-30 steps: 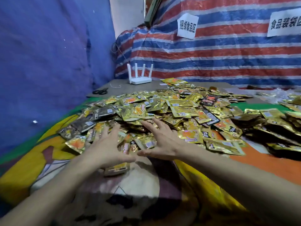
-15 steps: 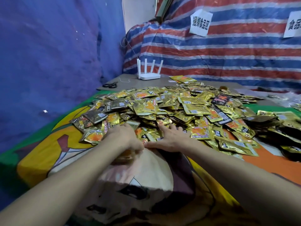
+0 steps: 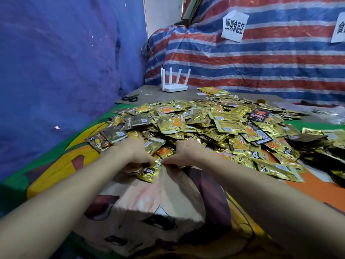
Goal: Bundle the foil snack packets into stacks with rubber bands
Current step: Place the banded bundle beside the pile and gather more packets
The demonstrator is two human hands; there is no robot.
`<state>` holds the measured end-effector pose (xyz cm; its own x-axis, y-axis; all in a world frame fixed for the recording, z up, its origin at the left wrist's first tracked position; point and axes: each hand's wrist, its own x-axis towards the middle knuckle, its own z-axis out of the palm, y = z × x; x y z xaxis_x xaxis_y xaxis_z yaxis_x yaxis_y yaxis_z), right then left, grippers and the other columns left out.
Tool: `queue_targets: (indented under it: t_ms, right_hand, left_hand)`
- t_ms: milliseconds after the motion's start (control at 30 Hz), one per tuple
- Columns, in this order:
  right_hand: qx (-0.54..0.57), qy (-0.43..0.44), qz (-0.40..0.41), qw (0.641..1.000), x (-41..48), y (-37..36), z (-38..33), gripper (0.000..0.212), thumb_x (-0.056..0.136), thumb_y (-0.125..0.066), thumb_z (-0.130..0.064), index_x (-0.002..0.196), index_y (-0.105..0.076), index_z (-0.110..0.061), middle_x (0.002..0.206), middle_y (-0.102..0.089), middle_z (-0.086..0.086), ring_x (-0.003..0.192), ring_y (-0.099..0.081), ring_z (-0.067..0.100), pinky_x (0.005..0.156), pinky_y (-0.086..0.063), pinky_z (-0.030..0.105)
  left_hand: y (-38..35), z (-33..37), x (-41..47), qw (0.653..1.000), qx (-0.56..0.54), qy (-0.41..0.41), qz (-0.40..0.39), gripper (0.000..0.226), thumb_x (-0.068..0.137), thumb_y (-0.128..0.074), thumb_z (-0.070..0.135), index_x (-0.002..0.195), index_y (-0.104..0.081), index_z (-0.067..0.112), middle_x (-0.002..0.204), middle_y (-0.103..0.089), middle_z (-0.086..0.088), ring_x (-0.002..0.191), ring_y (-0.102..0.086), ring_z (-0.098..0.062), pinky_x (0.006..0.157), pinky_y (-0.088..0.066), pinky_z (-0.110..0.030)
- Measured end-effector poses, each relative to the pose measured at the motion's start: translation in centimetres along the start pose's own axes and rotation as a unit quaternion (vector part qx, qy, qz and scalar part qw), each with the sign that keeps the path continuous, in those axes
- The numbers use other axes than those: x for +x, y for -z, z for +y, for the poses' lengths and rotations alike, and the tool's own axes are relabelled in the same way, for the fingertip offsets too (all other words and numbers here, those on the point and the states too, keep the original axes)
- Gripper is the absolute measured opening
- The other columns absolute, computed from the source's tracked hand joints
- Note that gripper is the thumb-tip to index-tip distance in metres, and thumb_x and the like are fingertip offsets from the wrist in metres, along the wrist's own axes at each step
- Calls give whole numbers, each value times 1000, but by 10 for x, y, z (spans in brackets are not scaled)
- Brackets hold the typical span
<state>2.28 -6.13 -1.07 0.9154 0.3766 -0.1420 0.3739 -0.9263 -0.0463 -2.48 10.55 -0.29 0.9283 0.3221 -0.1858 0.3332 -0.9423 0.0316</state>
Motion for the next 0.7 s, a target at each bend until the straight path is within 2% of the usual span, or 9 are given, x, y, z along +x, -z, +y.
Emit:
queue_targets:
  t_ms: [67, 100, 133, 200, 300, 400, 467, 567, 700]
  right_hand:
    - [-5, 26, 23, 999, -1, 1, -1, 48, 86, -61, -60, 96, -58, -13, 106, -65, 14, 87, -57, 28, 66, -44, 33]
    - [-18, 38, 33, 999, -2, 1, -1, 41, 88, -61, -54, 85, -55, -14, 99, -66, 12, 77, -54, 27, 62, -42, 32]
    - [-34, 51, 43, 997, -4, 0, -2, 37, 89, -61, -48, 80, -51, -14, 93, -64, 11, 74, -52, 27, 61, -42, 31]
    - [-55, 70, 63, 994, -6, -4, -3, 24, 88, -61, -36, 84, -49, -15, 90, -62, 10, 77, -54, 29, 64, -44, 32]
    - [-32, 53, 81, 995, -8, -10, -3, 16, 86, -59, -26, 92, -49, -15, 92, -60, 11, 88, -61, 34, 72, -54, 37]
    - [24, 21, 83, 996, -9, -13, 2, 17, 86, -58, -23, 100, -53, -14, 107, -62, 17, 102, -59, 43, 83, -58, 51]
    - [70, 10, 93, 993, -10, -11, 8, 17, 85, -57, -20, 100, -56, -12, 106, -63, 16, 98, -60, 39, 80, -58, 45]
    - [154, -10, 109, 982, -15, -3, 21, 15, 80, -56, -15, 93, -59, -9, 91, -61, 12, 83, -59, 33, 64, -49, 33]
    - [233, -26, 106, 966, -22, 13, 42, 6, 74, -52, -10, 79, -55, -8, 79, -60, 11, 70, -57, 29, 59, -45, 31]
  left_hand:
    - [1, 0, 0, 999, 16, -35, 22, 75, 81, -69, 56, 139, -42, 17, 137, -55, -9, 121, -56, -30, 82, -46, -36]
    - [1, 0, -1, 998, 33, -48, 34, 64, 84, -68, 48, 134, -44, 16, 130, -56, -7, 114, -57, -29, 77, -45, -35]
    - [1, 1, -2, 996, 51, -59, 45, 53, 87, -65, 40, 129, -45, 16, 123, -56, -7, 107, -56, -28, 74, -43, -36]
    - [0, 4, -5, 992, 76, -74, 71, 35, 90, -60, 26, 118, -44, 15, 115, -55, -7, 100, -54, -28, 73, -42, -38]
    - [-6, 8, -9, 985, 71, -85, 132, 37, 89, -57, 18, 125, -47, 15, 111, -57, -9, 108, -60, -33, 72, -40, -39]
    - [-7, 7, -12, 982, 50, -86, 163, 42, 87, -56, 11, 129, -51, 19, 108, -60, -10, 108, -62, -36, 72, -38, -38]
    - [-3, 4, -15, 981, 36, -84, 173, 47, 87, -55, 8, 132, -53, 23, 116, -63, -11, 111, -61, -37, 73, -38, -39]
    - [7, 4, -23, 978, -2, -89, 187, 47, 89, -53, 6, 131, -53, 26, 122, -62, -13, 113, -59, -39, 76, -38, -41]
    - [26, 10, -32, 970, -76, -98, 208, 46, 87, -53, 7, 129, -54, 25, 124, -61, -15, 110, -59, -39, 80, -45, -42]
